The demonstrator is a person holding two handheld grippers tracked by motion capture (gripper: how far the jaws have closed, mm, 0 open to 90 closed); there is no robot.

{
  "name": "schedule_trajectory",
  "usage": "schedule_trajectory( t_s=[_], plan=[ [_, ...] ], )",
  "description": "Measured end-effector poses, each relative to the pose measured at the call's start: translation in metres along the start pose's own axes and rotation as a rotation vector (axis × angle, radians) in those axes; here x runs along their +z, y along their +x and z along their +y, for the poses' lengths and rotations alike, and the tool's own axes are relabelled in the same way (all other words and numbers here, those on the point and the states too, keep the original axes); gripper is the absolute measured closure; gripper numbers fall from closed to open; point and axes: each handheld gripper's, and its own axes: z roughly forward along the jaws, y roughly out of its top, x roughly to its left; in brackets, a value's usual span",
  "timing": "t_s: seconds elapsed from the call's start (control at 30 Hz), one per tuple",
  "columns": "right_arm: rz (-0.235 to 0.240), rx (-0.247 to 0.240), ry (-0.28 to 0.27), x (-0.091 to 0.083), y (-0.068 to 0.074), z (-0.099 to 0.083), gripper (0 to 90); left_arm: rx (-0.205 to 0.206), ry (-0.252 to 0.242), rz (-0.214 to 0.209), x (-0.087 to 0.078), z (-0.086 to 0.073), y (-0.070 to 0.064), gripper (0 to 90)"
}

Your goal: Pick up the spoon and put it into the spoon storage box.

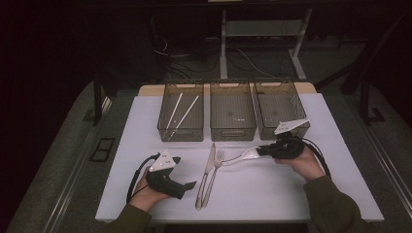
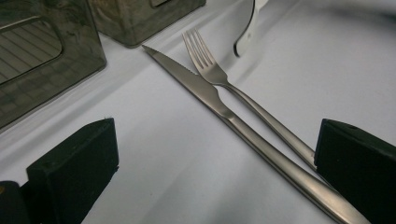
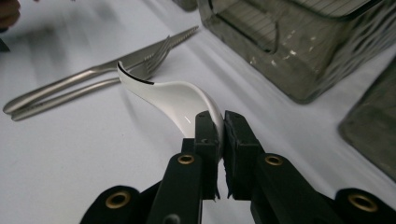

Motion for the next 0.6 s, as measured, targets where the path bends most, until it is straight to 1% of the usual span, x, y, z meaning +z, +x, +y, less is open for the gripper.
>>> schedule_trajectory(
  t_s=[0.07, 0.27, 0.4, 0.57, 0.6],
  plan=[
    [-0.014, 0.008, -0.020, -0.006, 0.000, 0.000, 84.6, 0.004, -0.004, -0.003, -0.001, 0.000, 0.000, 0.0],
    [-0.036, 0.034, -0.070, -0.021, 0.000, 0.001, 84.6, 0.002, -0.009, -0.005, -0.001, 0.000, 0.000, 0.0],
    [-0.064, 0.063, -0.110, -0.029, -0.003, 0.002, 84.6, 0.007, 0.000, -0.007, -0.001, 0.000, 0.000, 0.0],
    [-0.105, 0.093, -0.172, -0.039, -0.006, 0.002, 84.6, 0.008, -0.001, -0.007, -0.001, 0.000, -0.001, 0.0],
    [-0.114, 0.100, -0.178, -0.041, -0.006, 0.003, 84.6, 0.008, -0.002, -0.008, -0.001, 0.000, -0.001, 0.0]
  ],
)
